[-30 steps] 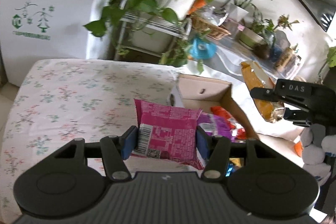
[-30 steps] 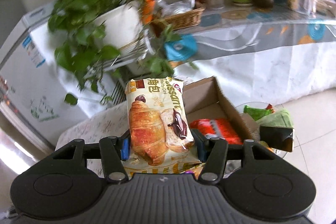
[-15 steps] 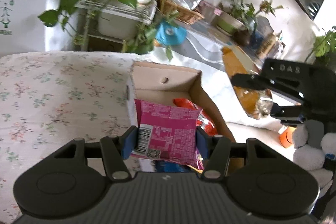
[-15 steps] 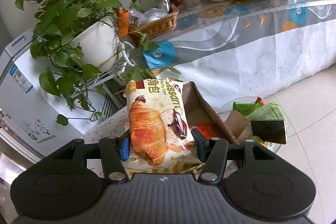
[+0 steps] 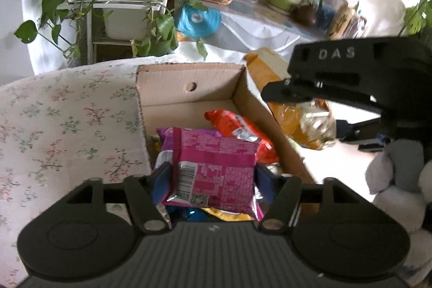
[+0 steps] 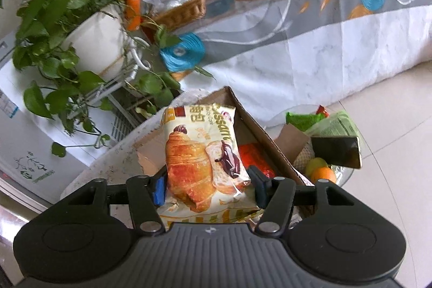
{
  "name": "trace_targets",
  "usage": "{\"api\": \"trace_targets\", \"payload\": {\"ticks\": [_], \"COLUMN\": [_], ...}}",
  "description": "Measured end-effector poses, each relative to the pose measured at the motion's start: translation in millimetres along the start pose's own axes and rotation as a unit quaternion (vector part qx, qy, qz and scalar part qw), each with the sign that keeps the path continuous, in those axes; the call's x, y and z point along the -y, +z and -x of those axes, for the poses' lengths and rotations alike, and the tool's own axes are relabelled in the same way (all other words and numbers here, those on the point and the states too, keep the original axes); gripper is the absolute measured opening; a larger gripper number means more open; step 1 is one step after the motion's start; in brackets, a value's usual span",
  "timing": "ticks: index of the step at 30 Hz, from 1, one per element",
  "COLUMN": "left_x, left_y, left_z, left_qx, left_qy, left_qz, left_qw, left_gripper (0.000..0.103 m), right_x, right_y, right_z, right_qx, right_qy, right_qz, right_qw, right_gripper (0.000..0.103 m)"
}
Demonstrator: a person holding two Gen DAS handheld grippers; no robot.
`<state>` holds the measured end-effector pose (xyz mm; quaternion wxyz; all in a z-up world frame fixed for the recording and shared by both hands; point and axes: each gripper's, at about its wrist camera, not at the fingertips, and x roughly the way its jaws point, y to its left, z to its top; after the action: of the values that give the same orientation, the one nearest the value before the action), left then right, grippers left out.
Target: Organize snacks
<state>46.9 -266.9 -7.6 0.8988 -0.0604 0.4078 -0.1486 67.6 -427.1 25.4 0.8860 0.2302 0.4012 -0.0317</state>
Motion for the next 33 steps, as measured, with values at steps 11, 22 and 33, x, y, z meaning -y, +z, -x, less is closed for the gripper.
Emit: {"api": "trace_targets", "payload": {"ticks": [11,22,33], "left_x": [-0.2,-10.0,-19.6], "left_y": [-6.2,-27.4,-50.2], "left_z": [16.6,43.3,72.5], "left_qx": [-0.019,-0.025,-0.044], "left_qy": [0.056,0.075,0.079], "left_qz": [-0.024,-0.016,0.034], "left_qw": [0.998,0.9967,0.9954], "left_gripper": [0.093,0.093,0.094], "right_x": [4.9,-1.5,1.0], "right_y": [-1.7,-8.4,-15.4], "right_z": [1.7,-0.1,1.7], "right_qx": [0.0,-0.007,-0.019], "right_qy": [0.023,0.029,0.021], "right_qz": [-0.022,-0.004,0.014], "right_qw": [0.999,1.0,0.999], "right_gripper": [0.084,0.088,0.09]}}
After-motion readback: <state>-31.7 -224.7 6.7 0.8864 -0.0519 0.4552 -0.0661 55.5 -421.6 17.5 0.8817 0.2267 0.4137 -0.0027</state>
